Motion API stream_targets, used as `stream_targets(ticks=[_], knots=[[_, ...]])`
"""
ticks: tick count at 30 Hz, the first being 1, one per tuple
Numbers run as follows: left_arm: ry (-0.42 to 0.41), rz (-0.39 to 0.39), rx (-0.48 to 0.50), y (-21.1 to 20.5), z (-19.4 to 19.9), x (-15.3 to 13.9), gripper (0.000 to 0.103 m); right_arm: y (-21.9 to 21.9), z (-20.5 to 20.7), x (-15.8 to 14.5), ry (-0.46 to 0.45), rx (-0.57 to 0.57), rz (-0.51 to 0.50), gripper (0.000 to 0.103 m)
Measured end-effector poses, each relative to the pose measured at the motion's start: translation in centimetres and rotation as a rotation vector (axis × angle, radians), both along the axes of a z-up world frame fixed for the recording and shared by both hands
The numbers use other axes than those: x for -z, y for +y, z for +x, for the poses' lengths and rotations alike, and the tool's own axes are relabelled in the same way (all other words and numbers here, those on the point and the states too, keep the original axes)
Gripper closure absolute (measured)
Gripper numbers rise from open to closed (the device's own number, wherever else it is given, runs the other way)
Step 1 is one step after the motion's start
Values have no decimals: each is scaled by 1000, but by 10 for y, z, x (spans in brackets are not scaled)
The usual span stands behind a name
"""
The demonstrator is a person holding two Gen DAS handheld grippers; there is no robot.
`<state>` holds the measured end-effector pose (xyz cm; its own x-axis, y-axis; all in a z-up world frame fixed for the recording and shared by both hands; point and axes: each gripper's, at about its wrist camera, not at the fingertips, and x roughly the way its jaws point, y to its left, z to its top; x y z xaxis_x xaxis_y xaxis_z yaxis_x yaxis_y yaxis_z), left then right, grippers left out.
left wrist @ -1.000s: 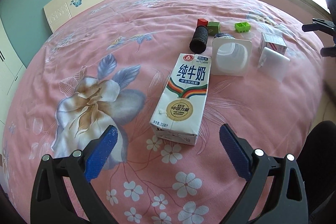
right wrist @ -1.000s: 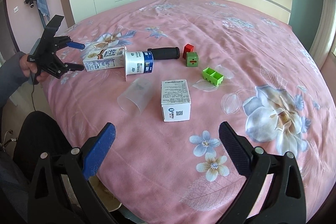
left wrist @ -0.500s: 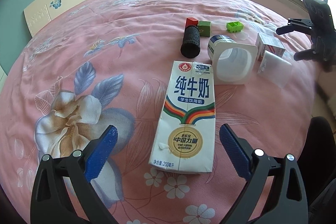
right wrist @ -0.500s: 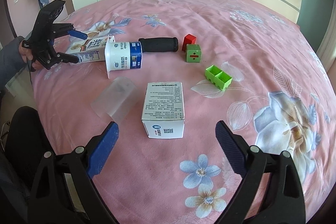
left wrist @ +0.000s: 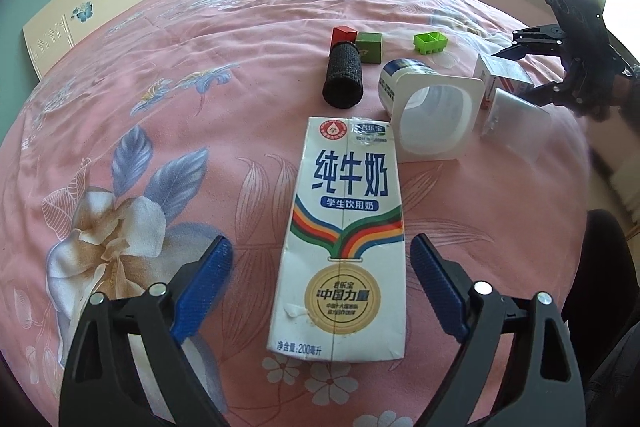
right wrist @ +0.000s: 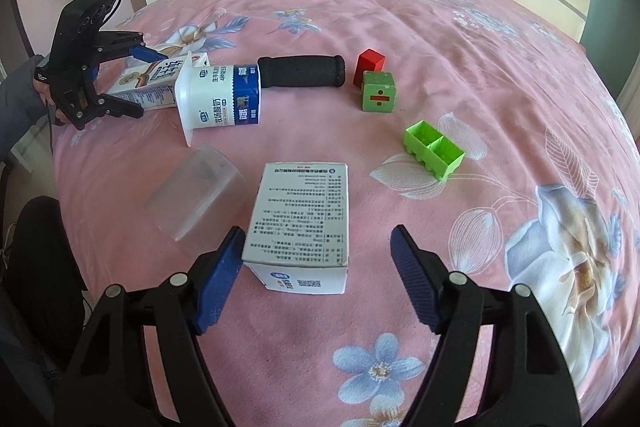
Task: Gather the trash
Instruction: 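Grasp the white milk carton with the left tool while the right tool grasps the white medicine box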
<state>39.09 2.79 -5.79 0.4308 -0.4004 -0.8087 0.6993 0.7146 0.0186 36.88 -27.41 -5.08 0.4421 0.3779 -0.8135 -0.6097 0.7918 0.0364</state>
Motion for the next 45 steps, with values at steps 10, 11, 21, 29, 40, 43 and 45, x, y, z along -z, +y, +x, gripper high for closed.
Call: stream_targets(ticks=[10, 11, 21, 29, 40, 43, 45], knots=[[14, 14, 12, -9, 6, 5, 30, 6, 9, 11, 31, -32, -22, 49], [12, 17, 13, -10, 6, 5, 32, 6, 10, 13, 35, -34, -24, 49], [4, 34, 26, -17, 5, 5, 47, 6, 14, 15, 52, -50, -25, 58], [-3, 44, 31, -20, 4, 5, 53, 6, 16, 15, 57, -61, -33, 59], [-14, 58, 32, -24, 3, 5, 54, 7, 17, 16, 64, -73, -37, 59], [-17, 58, 31, -23, 2, 4, 54, 6, 18, 16, 68, -75, -35, 59], [-20, 56, 32, -23, 2, 3, 54, 6, 19, 16, 69, -74, -36, 59]])
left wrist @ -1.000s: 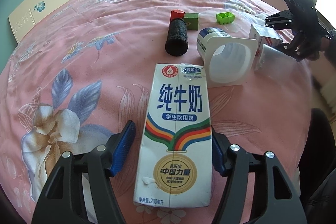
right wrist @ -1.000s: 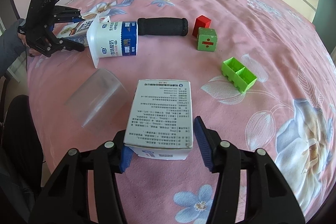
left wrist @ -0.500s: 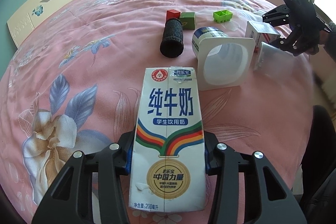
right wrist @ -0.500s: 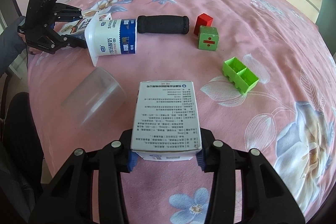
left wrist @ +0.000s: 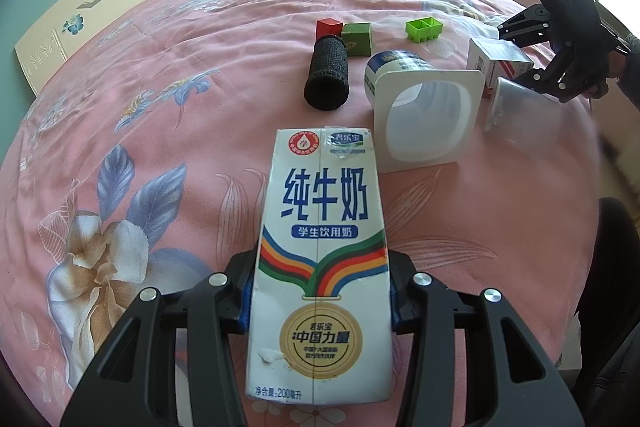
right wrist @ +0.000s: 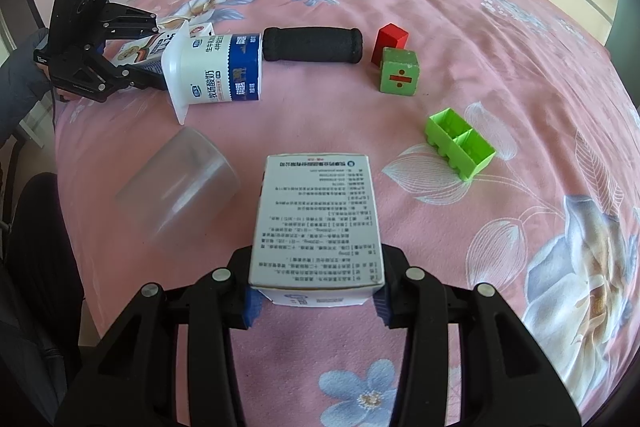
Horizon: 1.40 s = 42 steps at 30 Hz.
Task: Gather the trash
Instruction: 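Grasp the white milk carton with the left tool while the right tool grasps the white medicine box, then carry the milk carton and medicine box with both tools over the trash bin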
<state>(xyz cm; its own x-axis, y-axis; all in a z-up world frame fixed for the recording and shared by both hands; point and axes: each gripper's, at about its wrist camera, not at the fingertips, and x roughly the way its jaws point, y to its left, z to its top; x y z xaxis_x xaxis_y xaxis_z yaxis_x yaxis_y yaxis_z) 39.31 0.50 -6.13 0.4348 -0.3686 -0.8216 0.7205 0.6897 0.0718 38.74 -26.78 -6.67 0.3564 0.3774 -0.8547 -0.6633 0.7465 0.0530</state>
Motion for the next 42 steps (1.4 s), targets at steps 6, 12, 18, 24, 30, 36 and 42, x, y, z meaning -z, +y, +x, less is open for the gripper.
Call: stream_targets(ticks=[6, 12, 18, 24, 30, 36, 42], knots=[[-11, 5, -7, 2, -2, -2, 54, 0, -1, -2, 3, -3, -3, 59], [-27, 5, -15, 5, -11, -8, 54, -2, -7, -11, -4, 0, 4, 59], [-40, 2, -26, 9, -21, -17, 54, -5, -16, -25, -21, 2, 11, 59], [-55, 10, -37, 13, -40, -28, 54, -11, -34, -41, -40, 4, 24, 59], [-82, 7, -34, 19, -75, -47, 54, -13, -69, -61, -64, 2, 49, 59], [-110, 25, -48, 23, -122, -64, 54, -4, -125, -79, -96, -16, 61, 59], [-122, 32, -14, 19, -185, -71, 54, 12, -188, -91, -115, -79, 76, 59]])
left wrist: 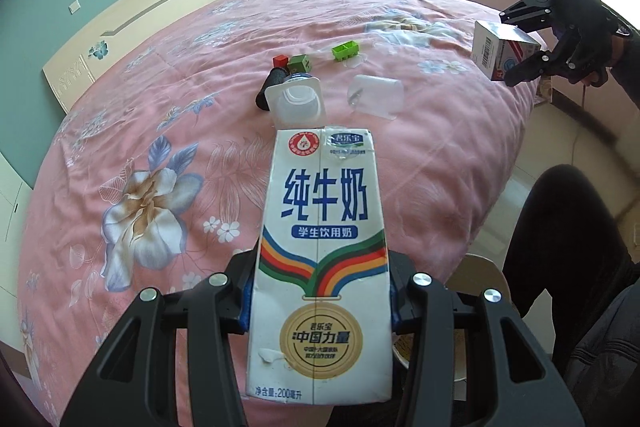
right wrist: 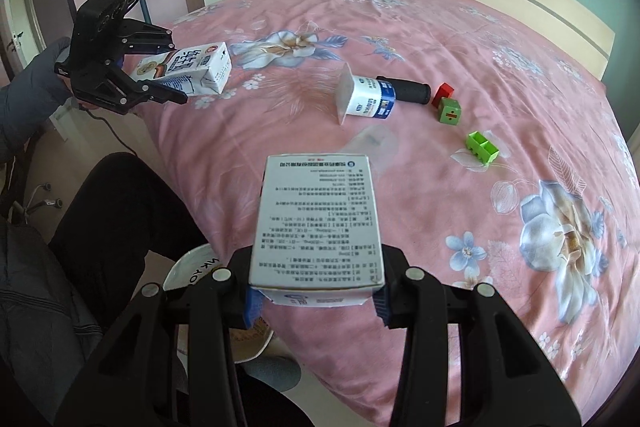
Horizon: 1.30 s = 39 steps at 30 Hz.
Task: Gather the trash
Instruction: 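Carry the milk carton and medicine box with both tools over the trash bin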
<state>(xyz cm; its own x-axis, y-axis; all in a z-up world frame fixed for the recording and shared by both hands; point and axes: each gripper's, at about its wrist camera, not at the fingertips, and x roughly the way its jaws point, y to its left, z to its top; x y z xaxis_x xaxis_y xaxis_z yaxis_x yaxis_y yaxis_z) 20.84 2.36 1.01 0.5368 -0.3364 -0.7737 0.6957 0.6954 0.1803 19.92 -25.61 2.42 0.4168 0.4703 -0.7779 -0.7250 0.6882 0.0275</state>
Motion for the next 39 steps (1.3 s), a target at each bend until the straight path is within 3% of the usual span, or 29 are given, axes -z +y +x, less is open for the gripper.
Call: stream_targets(ticks=[16, 31, 39], knots=[[40, 37, -12, -9, -111, 23, 54, 43, -106, 21, 31, -85, 26, 59], [210, -40, -271, -15, -134, 97, 54, 77, -133, 82, 160, -86, 25, 59], [233, -43, -390, -18, -137, 118, 54, 88, -133, 103, 203, -69, 32, 59]])
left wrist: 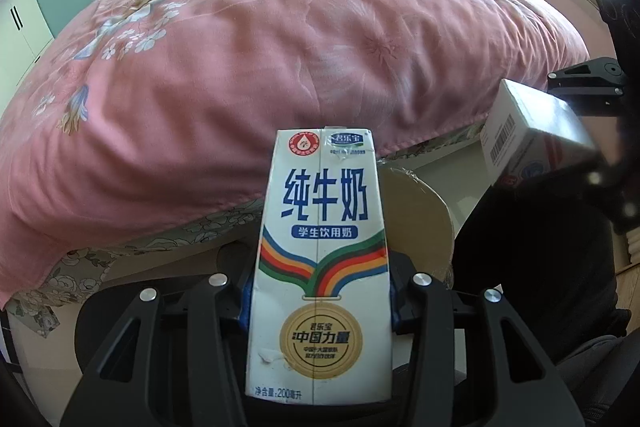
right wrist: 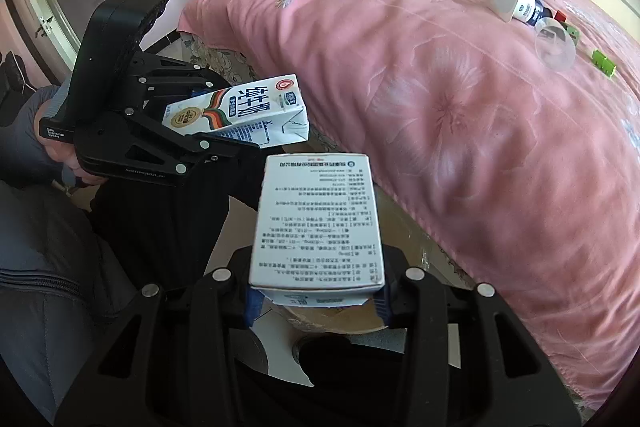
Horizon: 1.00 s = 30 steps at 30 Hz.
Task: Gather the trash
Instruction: 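Carry the milk carton and medicine box with both tools over the trash bin, then open both tools to drop the carton and box into the bin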
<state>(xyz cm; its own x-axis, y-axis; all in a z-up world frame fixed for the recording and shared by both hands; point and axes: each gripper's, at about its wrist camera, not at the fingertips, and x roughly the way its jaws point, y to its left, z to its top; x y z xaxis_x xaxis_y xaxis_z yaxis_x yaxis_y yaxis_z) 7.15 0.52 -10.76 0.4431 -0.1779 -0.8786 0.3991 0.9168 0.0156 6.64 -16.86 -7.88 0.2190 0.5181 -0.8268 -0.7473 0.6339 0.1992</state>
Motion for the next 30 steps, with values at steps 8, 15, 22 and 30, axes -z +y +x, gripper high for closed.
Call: stream_targets(ticks=[8, 15, 22, 30], knots=[[57, 22, -46, -7, 7, 29, 54, 4, 12, 35, 67, 44, -45, 59], [156, 52, -25, -21, 15, 66, 54, 8, 23, 67, 135, 52, -62, 59], [240, 85, -9, -30, 22, 100, 54, 23, 38, 95, 193, 42, -74, 59], [317, 98, -5, -36, 31, 130, 54, 33, 45, 121, 241, 24, -102, 59]])
